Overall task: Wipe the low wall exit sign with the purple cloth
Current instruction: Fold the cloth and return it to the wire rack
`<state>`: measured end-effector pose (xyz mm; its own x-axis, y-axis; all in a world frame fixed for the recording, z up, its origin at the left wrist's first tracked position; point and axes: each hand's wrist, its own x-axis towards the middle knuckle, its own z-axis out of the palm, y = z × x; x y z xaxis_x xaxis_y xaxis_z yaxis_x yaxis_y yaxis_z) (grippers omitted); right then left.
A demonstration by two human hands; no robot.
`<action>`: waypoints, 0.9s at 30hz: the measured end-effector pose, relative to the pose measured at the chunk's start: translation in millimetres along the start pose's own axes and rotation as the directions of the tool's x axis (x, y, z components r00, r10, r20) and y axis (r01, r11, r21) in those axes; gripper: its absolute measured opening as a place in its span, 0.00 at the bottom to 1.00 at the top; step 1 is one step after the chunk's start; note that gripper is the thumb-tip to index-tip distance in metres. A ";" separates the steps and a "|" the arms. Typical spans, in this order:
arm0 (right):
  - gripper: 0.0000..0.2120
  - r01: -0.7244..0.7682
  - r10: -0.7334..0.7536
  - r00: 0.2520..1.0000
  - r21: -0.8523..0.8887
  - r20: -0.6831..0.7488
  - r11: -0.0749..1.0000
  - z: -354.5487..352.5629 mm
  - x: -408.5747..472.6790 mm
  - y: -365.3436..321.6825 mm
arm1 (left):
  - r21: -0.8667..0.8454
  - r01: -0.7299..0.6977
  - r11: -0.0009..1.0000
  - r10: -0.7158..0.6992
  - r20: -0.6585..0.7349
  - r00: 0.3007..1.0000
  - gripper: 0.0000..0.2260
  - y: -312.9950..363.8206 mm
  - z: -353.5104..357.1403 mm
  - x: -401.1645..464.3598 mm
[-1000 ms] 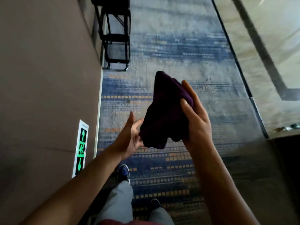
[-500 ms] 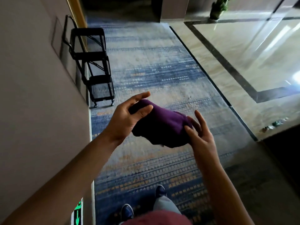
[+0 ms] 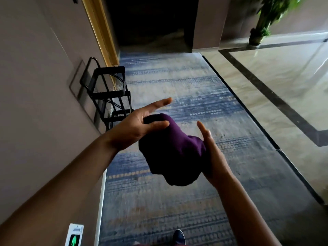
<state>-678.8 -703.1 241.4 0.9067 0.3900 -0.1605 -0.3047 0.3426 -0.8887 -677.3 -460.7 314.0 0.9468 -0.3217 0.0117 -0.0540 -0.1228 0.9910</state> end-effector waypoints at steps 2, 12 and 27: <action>0.30 0.082 -0.084 0.996 -0.083 -0.013 0.993 -18.1 15.5 -8.3 | -0.004 0.015 1.000 -0.015 -0.056 0.998 0.25 -4.5 -3.7 22.9; 0.19 0.107 -0.108 0.992 -0.027 -0.060 0.994 -41.1 113.6 -12.9 | -0.285 0.157 0.945 -0.237 -0.273 0.932 0.18 -77.8 -29.9 130.4; 0.23 0.166 -0.166 0.943 -0.024 -0.288 0.986 -33.1 393.2 -85.3 | -0.754 0.052 0.655 -0.332 -0.225 0.916 0.25 -152.9 -110.9 339.3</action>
<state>-286.7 -607.3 239.9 0.9896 0.0651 -0.1279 -0.1432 0.3816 -0.9132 -312.6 -447.0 181.3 0.9567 -0.0428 -0.2878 0.2531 0.6104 0.7506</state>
